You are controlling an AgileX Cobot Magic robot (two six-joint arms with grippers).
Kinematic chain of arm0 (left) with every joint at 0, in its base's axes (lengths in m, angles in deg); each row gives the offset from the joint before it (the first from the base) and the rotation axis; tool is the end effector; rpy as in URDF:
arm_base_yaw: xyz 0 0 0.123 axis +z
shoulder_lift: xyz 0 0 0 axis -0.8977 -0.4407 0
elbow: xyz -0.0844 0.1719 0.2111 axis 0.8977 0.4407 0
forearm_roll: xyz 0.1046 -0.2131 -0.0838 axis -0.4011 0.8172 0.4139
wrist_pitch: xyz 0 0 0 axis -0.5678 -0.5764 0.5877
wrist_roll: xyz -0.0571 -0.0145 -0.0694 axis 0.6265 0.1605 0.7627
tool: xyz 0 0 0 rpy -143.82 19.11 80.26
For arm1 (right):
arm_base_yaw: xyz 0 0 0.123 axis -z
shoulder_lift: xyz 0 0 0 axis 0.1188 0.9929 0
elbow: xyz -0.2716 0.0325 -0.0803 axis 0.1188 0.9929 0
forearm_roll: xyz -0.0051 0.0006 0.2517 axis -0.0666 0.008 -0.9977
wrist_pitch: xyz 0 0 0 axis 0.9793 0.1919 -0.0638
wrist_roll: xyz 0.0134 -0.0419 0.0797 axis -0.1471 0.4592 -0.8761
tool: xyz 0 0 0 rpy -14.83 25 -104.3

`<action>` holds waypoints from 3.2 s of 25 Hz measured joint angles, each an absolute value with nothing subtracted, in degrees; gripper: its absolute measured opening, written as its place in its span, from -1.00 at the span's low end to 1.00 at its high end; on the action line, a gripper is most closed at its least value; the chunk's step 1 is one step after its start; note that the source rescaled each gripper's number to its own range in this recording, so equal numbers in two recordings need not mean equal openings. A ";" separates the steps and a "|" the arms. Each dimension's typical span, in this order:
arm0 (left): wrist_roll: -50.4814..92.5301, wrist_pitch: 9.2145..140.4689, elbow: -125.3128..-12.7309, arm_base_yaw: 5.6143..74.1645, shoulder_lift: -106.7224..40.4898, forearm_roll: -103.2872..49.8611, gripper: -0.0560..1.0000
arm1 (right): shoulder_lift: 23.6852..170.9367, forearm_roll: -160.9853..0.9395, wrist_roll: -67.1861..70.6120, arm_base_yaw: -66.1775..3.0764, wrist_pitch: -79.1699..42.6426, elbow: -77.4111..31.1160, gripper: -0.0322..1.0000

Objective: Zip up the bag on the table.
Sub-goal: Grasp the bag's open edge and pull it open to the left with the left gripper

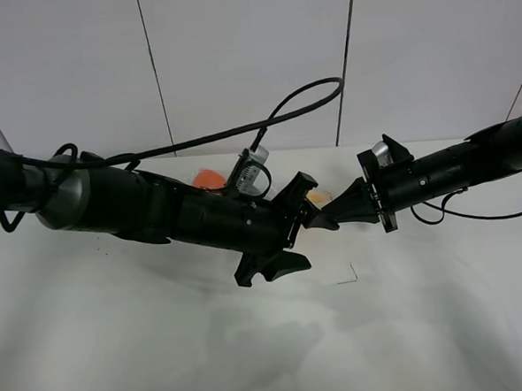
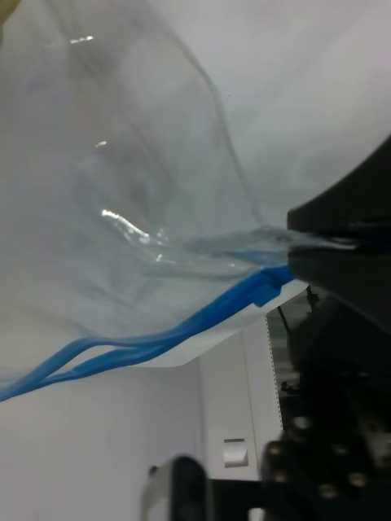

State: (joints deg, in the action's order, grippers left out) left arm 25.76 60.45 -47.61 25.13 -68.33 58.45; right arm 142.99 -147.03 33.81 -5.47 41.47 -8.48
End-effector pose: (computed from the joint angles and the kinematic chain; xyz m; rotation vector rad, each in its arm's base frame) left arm 0.2801 -0.2610 0.1583 -0.5295 2.5979 -1.1940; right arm 0.3602 0.0735 0.1399 -0.1162 2.5405 1.5904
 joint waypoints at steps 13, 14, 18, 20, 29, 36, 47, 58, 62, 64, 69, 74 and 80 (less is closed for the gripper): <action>34.58 66.87 -49.15 27.06 -68.35 58.91 0.99 | 142.99 -147.21 33.81 -5.47 41.47 -8.48 -0.93; 36.83 67.45 -49.15 27.06 -68.35 58.96 0.99 | 142.99 -147.21 33.81 -5.47 41.47 -8.48 -0.93; 44.40 71.51 -49.15 24.86 -68.35 58.96 0.99 | 142.99 -147.21 33.81 -5.47 41.47 -8.48 -0.93; 46.17 74.48 -49.15 23.54 -68.35 58.96 0.99 | 142.99 -147.21 33.81 -5.47 41.47 -8.48 -0.93; 49.99 80.65 -49.42 23.01 -68.40 59.00 0.66 | 142.99 -147.21 33.81 -5.47 41.47 -8.48 -0.93; 53.25 79.16 -49.59 23.01 -68.40 59.08 0.62 | 142.99 -147.21 33.81 -5.47 41.47 -8.48 -0.93; 52.63 79.81 -52.49 22.40 -68.40 59.08 0.40 | 142.99 -147.41 33.81 -5.47 41.47 -8.48 -0.93; 51.64 76.07 -52.49 22.40 -71.26 59.20 0.34 | 142.99 -147.55 33.81 -5.47 41.41 -8.48 -0.93; 51.83 74.41 -52.49 22.40 -72.03 59.36 0.33 | 142.99 -146.60 33.81 -5.35 41.28 -8.43 -0.93; 50.90 74.47 -52.49 22.40 -72.03 59.36 0.33 | 142.99 -146.60 33.81 -5.30 41.28 -8.43 -0.94; 50.24 73.29 -52.49 22.78 -72.04 59.40 0.32 | 142.99 -146.60 33.81 -5.30 41.28 -8.43 -0.94; 49.95 72.78 -52.49 22.89 -71.86 59.40 0.17 | 142.99 -146.73 33.81 -5.30 41.28 -8.43 -0.94; 49.55 74.98 -52.49 22.89 -70.15 59.35 0.12 | 142.99 -147.47 33.81 -5.30 41.33 -8.43 -0.94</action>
